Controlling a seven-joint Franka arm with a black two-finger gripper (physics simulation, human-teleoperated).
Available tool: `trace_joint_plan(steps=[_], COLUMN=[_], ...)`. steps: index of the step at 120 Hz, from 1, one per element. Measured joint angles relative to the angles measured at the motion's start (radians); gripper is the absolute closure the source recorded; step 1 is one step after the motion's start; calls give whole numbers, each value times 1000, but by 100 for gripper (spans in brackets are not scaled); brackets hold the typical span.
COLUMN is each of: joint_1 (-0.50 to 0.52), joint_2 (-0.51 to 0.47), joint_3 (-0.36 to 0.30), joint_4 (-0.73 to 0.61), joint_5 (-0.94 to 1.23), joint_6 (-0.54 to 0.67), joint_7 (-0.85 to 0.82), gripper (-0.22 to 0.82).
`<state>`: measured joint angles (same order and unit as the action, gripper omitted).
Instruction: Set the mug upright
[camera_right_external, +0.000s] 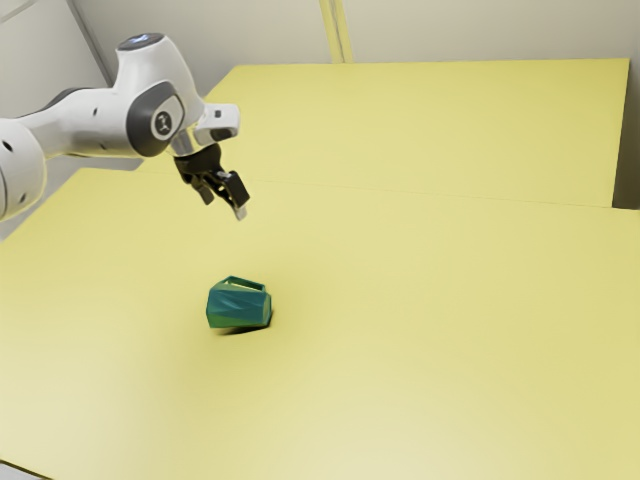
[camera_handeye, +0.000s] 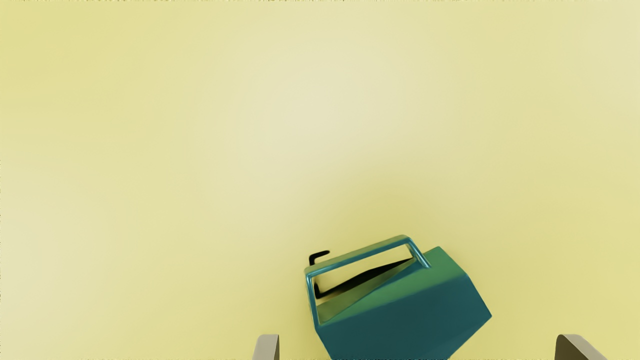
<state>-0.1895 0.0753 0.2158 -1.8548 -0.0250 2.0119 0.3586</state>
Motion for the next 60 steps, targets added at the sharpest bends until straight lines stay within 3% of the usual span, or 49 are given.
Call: trace_joint_plan(steps=[19,60], joint_1=[-8,193], joint_2=[-40,-36], joint_3=[50,56], joint_4=[-9,-85], joint_5=[-46,-274], joint_6=[0,-34], joint_7=[10,57], gripper=[0,0])
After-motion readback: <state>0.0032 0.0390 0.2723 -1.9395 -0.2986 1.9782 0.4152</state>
